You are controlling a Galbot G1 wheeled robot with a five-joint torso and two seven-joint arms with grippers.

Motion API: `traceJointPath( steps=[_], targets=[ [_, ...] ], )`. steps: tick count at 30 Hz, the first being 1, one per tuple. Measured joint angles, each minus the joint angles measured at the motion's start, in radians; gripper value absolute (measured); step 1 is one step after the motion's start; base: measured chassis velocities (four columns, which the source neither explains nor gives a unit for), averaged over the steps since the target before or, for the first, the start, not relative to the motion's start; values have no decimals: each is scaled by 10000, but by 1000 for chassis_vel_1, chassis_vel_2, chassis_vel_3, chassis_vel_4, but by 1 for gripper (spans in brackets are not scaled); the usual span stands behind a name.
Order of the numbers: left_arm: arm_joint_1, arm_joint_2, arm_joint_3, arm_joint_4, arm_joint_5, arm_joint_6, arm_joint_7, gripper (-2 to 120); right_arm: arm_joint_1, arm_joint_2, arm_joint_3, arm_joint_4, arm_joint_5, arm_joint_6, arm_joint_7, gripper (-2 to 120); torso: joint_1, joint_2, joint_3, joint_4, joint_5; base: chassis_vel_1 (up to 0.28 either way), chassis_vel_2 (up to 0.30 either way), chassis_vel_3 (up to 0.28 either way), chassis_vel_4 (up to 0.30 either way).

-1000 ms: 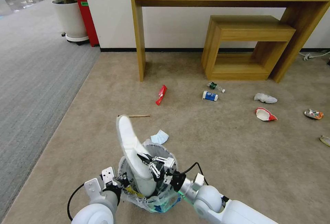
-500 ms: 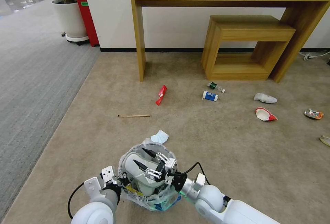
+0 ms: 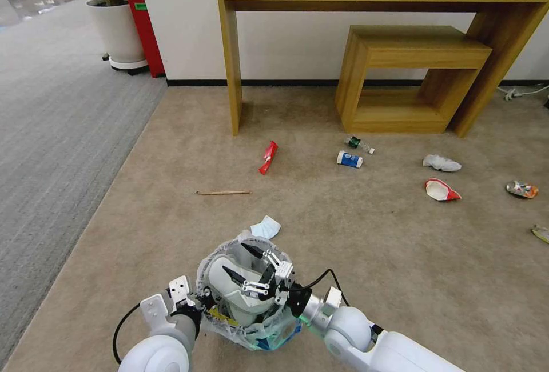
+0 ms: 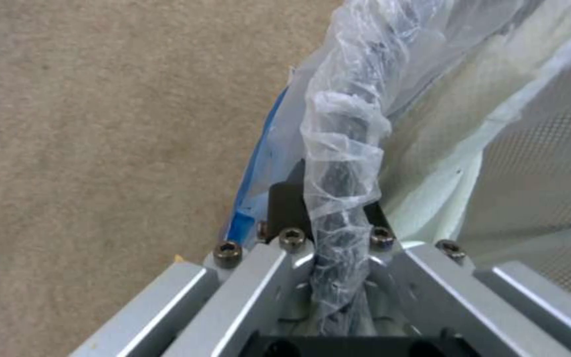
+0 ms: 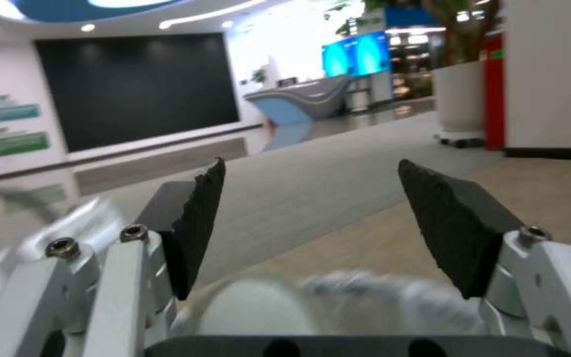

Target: Pick up the trash bin and place the garbage on the floor into it.

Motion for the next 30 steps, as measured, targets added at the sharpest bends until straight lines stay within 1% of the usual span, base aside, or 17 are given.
traceJointPath(
  steps=[2, 5, 6, 9, 10, 12, 13, 14, 15, 17, 21, 24, 25, 28, 30],
  targets=[
    [-10, 17, -49, 17, 5, -5, 2, 0, -19, -19, 93, 104, 38, -79, 146, 68, 0, 0, 0, 0, 0, 0, 0, 0, 0],
    [-60, 116, -302, 153, 233, -68, 83, 0, -174, -160, 734, 496, -20, -751, 1341, 72, 0, 0, 0, 0, 0, 0, 0, 0, 0],
    [-60, 116, -302, 153, 233, -68, 83, 0, -174, -160, 734, 496, -20, -751, 1341, 72, 0, 0, 0, 0, 0, 0, 0, 0, 0],
    [-65, 302, -555, 405, 452, -163, 151, 0, -310, -329, 1420, 533, -352, -1167, 2348, 81, 0, 0, 0, 0, 1, 0, 0, 0, 0],
    [-65, 302, -555, 405, 452, -163, 151, 0, -310, -329, 1420, 533, -352, -1167, 2348, 81, 0, 0, 0, 0, 1, 0, 0, 0, 0],
    [-65, 522, -843, 603, 378, -226, 175, 0, -476, -589, 2276, 457, -611, -1497, 2856, 91, 0, 0, 0, -1, -1, 0, 0, 0, 0],
    [-65, 579, -917, 646, 357, -241, 177, 0, -516, -653, 2497, 400, -650, -1531, 2906, 92, 0, 0, 0, -1, 1, 0, 0, 0, 0],
    [-65, 579, -917, 646, 357, -241, 177, 0, -516, -653, 2497, 400, -650, -1531, 2906, 92, 0, 0, 0, -1, 1, 0, 0, 0, 0],
    [-62, 632, -979, 687, 341, -257, 196, 0, -555, -721, 2729, 328, -687, -1575, 2974, 96, 0, 0, 0, -1, 1, 0, 0, 0, 0],
    [-23, 844, -1306, 853, 293, -360, 232, 0, -722, -899, 3391, 54, -809, -1601, 3031, 100, 0, 0, 0, -2, 1, 0, 0, 0, 0],
    [10, 916, -1625, 923, 270, -419, 250, 0, -880, -961, 3777, -215, -818, -1482, 3131, 100, 0, 1, 0, -2, 0, 0, 0, 0, 0],
    [48, 1046, -2117, 1007, 268, -505, 281, 0, -1101, -968, 4316, -651, -817, -1314, 3255, 100, 0, 0, 0, -2, 0, 0, 0, 0, 0],
    [48, 1046, -2117, 1007, 268, -505, 281, 0, -1101, -968, 4316, -651, -817, -1314, 3255, 100, 0, 0, 0, -2, 0, 0, 0, 0, 0],
    [109, 1149, -2464, 966, 193, -504, 283, 0, -1179, -946, 4740, -1065, -807, -1186, 3314, 100, 0, 1, 0, 0, 1, 0, 0, 0, 0],
    [112, 1156, -2482, 962, 187, -504, 283, 0, -1180, -939, 4782, -1106, -803, -1180, 3332, 100, 0, 0, 0, 0, 0, 0, 0, 0, 0]
  ],
)
